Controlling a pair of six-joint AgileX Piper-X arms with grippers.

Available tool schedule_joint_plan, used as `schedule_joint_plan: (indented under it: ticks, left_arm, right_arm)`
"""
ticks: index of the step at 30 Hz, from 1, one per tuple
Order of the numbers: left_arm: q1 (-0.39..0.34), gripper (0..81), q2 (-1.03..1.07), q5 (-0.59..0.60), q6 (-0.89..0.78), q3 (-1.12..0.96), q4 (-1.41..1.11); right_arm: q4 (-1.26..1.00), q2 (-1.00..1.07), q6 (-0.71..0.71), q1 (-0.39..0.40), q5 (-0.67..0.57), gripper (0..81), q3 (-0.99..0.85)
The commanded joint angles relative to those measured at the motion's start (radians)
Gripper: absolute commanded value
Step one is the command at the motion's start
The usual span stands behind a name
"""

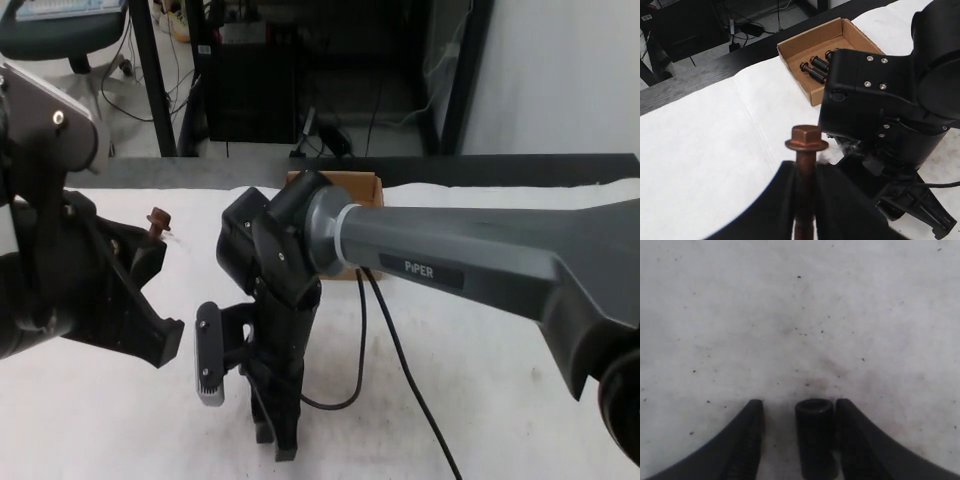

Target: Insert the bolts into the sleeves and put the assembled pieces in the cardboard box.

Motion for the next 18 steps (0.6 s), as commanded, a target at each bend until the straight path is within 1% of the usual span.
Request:
schedule_joint_plan:
  ticks: [1, 4, 5, 6, 11, 16, 18]
  left_arm:
    - [0.002, 0.3, 0.002, -0.01, 0.007, -0.003, -0.011]
    - [0.002, 0.3, 0.002, -0.01, 0.007, -0.003, -0.011]
    - [0.002, 0.3, 0.002, -0.01, 0.007, -0.003, -0.011]
    - [0.002, 0.3, 0.002, -0.01, 0.007, -0.003, -0.011]
    - [0.002, 0.3, 0.002, -0.01, 0.007, -0.003, -0.011]
    - [0.002, 0.3, 0.002, -0.01, 0.007, -0.003, -0.011]
    - [0.002, 0.3, 0.002, -0.01, 0.007, -0.003, -0.011]
  right_arm:
    - [-0.004, 0.004, -0.025, -0.011, 0.053, 31.4, -0.001]
    - [-0.004, 0.004, -0.018, -0.015, 0.115, 10.5, -0.001]
    - [-0.004, 0.004, -0.011, -0.014, 0.145, 2.3, -0.001]
    - [-0.004, 0.004, 0.009, -0.014, 0.161, 0.5, -0.001]
    - [-0.004, 0.004, 0.147, -0.014, 0.178, 0.4, -0.001]
    - [0.0, -0.001, 0.435, -0.011, 0.178, 0.8, -0.001]
    - [0.016, -0.004, 0.529, -0.011, 0.166, 0.8, -0.001]
